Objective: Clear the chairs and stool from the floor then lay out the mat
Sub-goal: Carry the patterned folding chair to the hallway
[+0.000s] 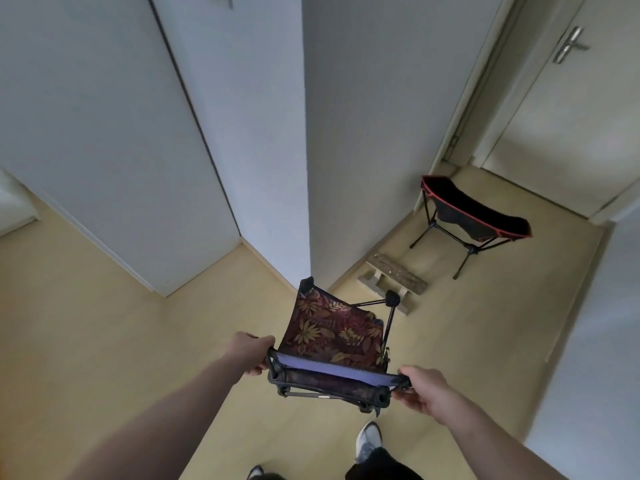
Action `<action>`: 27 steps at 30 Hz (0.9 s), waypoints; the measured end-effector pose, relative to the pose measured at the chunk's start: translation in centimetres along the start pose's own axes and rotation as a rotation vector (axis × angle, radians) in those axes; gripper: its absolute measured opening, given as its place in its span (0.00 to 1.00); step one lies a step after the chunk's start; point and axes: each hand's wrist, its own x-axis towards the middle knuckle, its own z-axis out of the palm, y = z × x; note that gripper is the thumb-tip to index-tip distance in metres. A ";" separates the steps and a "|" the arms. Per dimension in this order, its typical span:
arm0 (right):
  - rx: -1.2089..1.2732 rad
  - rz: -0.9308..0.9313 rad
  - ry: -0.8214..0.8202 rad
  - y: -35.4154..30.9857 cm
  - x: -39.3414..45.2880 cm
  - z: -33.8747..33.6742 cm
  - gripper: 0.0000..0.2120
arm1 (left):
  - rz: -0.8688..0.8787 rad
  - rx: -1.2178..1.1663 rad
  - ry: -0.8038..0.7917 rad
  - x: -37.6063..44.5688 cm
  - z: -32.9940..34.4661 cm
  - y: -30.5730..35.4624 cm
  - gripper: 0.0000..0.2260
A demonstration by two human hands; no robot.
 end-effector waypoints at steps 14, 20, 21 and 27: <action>-0.006 0.099 -0.011 -7.5 7.7 -6.7 0.09 | -0.044 0.089 0.005 4.3 8.4 9.8 0.07; 0.057 0.159 0.010 -11.0 11.6 -6.1 0.08 | -0.042 0.146 -0.042 10.2 9.7 15.0 0.06; 0.067 0.161 0.015 -11.2 12.0 -5.9 0.08 | -0.044 0.153 -0.052 10.9 9.8 15.5 0.07; 0.125 0.216 0.055 -13.9 16.5 -4.1 0.10 | -0.052 0.235 -0.122 17.1 10.3 19.7 0.08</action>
